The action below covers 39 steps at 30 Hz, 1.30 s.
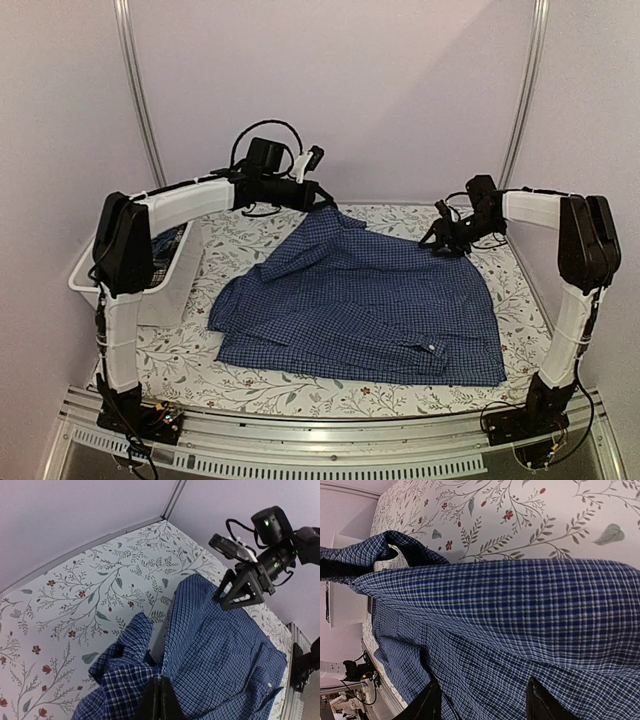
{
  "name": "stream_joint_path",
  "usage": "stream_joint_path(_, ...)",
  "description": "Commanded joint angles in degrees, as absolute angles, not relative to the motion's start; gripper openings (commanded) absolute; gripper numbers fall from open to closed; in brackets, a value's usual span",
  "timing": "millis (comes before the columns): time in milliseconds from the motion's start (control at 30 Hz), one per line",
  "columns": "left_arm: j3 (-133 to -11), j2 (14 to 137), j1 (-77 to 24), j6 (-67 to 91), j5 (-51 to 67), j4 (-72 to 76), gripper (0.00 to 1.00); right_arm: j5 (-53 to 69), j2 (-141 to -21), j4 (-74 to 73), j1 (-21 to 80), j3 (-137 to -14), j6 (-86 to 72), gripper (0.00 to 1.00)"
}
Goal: Fold and stack the mixed laundry pile
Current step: Adjust the rectangle-folded shirt at the center of the board, then pick up the rectangle-folded shirt from the center of the board.
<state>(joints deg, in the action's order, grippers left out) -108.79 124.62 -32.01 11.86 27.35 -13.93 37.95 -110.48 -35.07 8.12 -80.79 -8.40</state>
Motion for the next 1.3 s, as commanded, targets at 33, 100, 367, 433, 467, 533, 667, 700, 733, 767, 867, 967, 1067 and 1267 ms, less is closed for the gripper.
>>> stream_joint_path(33, -90.0, 114.7, -36.0, 3.1, 31.8, -11.0, 0.0, 40.8, -116.3, -33.6, 12.7, -90.6, -11.4, 0.56)
stream_joint_path(100, -83.2, 110.5, -38.4, -0.5, 31.0, -11.8, 0.0, 41.0, -117.4, -34.0, 13.3, -92.2, -11.5, 0.56)
stream_joint_path(367, -65.1, 103.4, -51.7, -13.0, 19.2, -20.2, 0.11, 40.7, -117.3, -34.9, 13.5, -92.6, -9.3, 0.57)
stream_joint_path(433, -64.8, 103.1, -52.1, -11.9, 18.2, -21.6, 0.21, 40.5, -118.0, -35.8, 13.6, -92.8, -8.5, 0.57)
stream_joint_path(467, -64.8, 102.4, -51.8, -10.8, 17.9, -21.2, 0.23, 40.9, -118.3, -35.9, 13.7, -92.9, -8.5, 0.57)
stream_joint_path(533, -64.8, 100.1, -50.4, -8.1, 17.8, -18.4, 0.4, 42.4, -118.8, -36.0, 14.1, -93.6, -8.8, 0.57)
stream_joint_path(667, -66.5, 98.3, -45.3, -1.9, 21.1, -15.5, 0.57, 45.7, -122.1, -38.8, 16.0, -95.9, -9.9, 0.59)
stream_joint_path(700, -66.4, 97.6, -43.6, -0.5, 22.5, -14.2, 0.59, 46.0, -122.7, -39.0, 16.8, -96.2, -10.1, 0.59)
stream_joint_path(733, -66.1, 96.8, -41.9, 1.9, 23.6, -12.8, 0.6, 45.7, -123.5, -38.9, 17.7, -96.4, -10.3, 0.59)
stream_joint_path(767, -65.7, 96.0, -40.1, 4.2, 24.0, -11.3, 0.62, 45.3, -124.1, -38.8, 18.6, -96.9, -11.0, 0.6)
stream_joint_path(867, -64.6, 93.3, -36.6, 8.1, 22.7, -8.4, 0.67, 43.3, -127.5, -39.9, 21.1, -100.7, -12.4, 0.6)
stream_joint_path(967, -64.5, 91.6, -33.5, 10.9, 20.0, -7.9, 0.71, 41.5, -131.9, -41.8, 23.2, -104.6, -13.3, 0.59)
stream_joint_path(1067, -64.7, 90.5, -31.4, 12.4, 16.7, -8.8, 0.75, 39.4, -135.4, -44.7, 24.8, -107.9, -12.6, 0.59)
stream_joint_path(1267, -64.2, 89.4, -29.8, 13.3, 13.6, -9.3, 0.76, 38.5, -141.0, -47.4, 27.1, -112.3, -11.7, 0.54)
